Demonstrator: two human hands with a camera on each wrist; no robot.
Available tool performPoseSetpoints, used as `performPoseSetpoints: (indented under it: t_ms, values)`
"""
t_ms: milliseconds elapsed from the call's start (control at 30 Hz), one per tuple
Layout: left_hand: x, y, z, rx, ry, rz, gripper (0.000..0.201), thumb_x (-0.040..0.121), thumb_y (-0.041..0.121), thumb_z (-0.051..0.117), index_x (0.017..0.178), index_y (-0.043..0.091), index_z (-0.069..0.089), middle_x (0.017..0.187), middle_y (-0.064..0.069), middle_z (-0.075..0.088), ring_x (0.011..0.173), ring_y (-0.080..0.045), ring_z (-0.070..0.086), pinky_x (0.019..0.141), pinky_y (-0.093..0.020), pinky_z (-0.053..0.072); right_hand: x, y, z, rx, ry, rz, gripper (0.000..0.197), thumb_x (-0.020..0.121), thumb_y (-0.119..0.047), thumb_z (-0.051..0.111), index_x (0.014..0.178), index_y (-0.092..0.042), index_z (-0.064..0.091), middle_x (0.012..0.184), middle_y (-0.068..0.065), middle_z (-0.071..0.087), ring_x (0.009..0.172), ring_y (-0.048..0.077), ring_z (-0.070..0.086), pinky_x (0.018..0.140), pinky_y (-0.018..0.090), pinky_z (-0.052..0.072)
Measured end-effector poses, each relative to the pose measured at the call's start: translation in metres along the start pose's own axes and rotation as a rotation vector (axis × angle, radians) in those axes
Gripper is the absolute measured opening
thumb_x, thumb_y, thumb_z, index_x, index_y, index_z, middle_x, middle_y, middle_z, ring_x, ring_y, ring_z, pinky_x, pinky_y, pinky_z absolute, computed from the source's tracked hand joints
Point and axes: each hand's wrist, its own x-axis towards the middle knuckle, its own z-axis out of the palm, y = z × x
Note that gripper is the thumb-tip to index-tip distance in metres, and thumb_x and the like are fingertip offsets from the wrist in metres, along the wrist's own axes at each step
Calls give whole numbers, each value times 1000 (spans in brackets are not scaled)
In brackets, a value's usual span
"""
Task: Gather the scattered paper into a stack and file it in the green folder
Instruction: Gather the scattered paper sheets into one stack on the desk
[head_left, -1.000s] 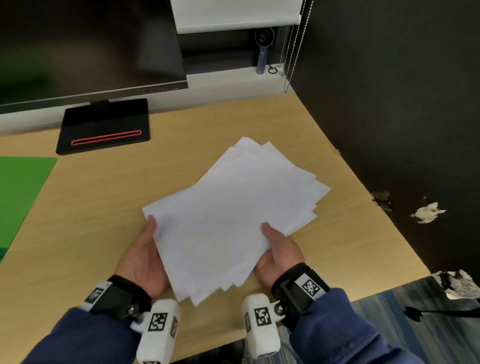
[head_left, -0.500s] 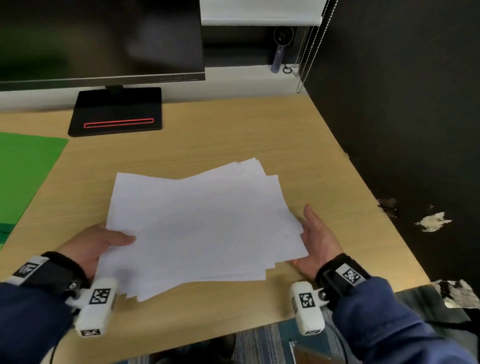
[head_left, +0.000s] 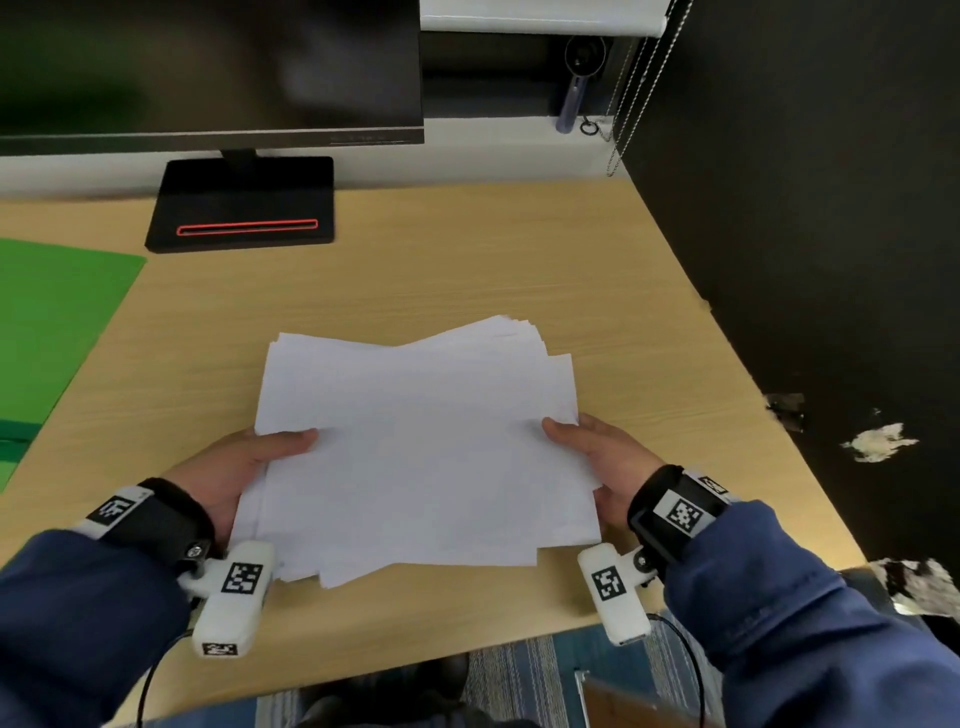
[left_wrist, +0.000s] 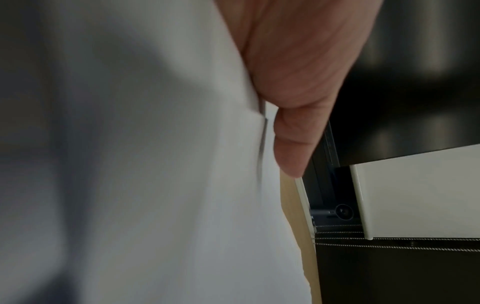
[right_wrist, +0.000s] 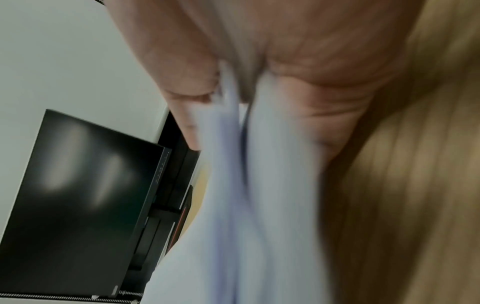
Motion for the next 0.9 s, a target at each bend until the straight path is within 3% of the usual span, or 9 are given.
performPoseSetpoints:
  t_ms: [100, 200, 333, 400, 533, 633, 733, 800, 900]
  values:
    - [1, -4, -1, 2, -12, 9, 94, 45, 31, 97, 129, 7, 64, 127, -22, 68, 101, -39, 71, 78, -49, 60, 0, 3, -1, -17, 11, -20, 43, 90, -18, 70, 131, -7, 61, 120, 15, 73, 111, 34, 69, 98, 52, 53]
    - [1, -8, 9, 10, -8, 24, 65, 67, 25, 82, 127, 6, 66, 123, -22, 70, 98, -38, 72, 75, -46, 61, 0, 8, 4, -84, 7, -24, 40, 92, -17, 68, 130, -8, 60, 121, 16, 73, 112, 35, 69, 100, 54, 52]
    - [4, -12, -3, 31, 74, 98, 45, 84, 8, 70, 128, 5, 63, 124, -22, 69, 110, -41, 67, 96, -56, 51, -6, 6, -1, -139, 71, -46, 33, 95, -14, 64, 126, -7, 59, 118, 16, 73, 111, 37, 69, 96, 56, 53]
    - [5, -15, 0, 82, 121, 122, 42, 88, 9, 68, 130, 6, 61, 124, -21, 70, 114, -42, 65, 101, -59, 47, -6, 8, 2, -179, 75, -67, 30, 96, -14, 62, 125, -9, 59, 119, 15, 73, 111, 35, 68, 97, 55, 53]
    - [12, -18, 3, 164, 206, 179, 50, 84, 20, 72, 131, 10, 57, 124, -19, 69, 111, -41, 67, 96, -62, 51, -1, 12, 8, -315, 80, -112, 35, 93, -21, 64, 127, -14, 57, 121, 13, 71, 109, 35, 68, 98, 51, 52]
    - [7, -13, 0, 230, 266, 214, 39, 94, 4, 58, 131, 16, 53, 117, -15, 69, 105, -38, 67, 89, -55, 54, -3, 7, 2, -392, 111, -132, 36, 88, -29, 65, 122, -24, 56, 117, 14, 72, 100, 34, 70, 78, 41, 53]
    - [3, -14, 10, 366, 232, 274, 63, 91, -7, 53, 137, 34, 51, 119, -1, 70, 109, -30, 66, 94, -50, 53, -4, 7, 10, -539, 85, -211, 49, 92, -20, 62, 138, -27, 49, 125, 0, 68, 109, 22, 67, 94, 44, 55]
    - [2, -11, 12, 427, 200, 291, 79, 87, -12, 50, 139, 47, 49, 123, 6, 70, 112, -26, 66, 94, -49, 54, -4, 4, 14, -627, 97, -258, 49, 91, -20, 60, 136, -36, 48, 122, -7, 68, 108, 19, 66, 98, 42, 53]
    - [-1, -4, 7, 365, 170, 228, 75, 90, -14, 43, 133, 47, 52, 116, 0, 72, 100, -27, 69, 71, -36, 59, -7, -4, 10, -659, 173, -273, 36, 95, -16, 56, 119, -39, 42, 104, -9, 67, 96, 18, 67, 89, 38, 55]
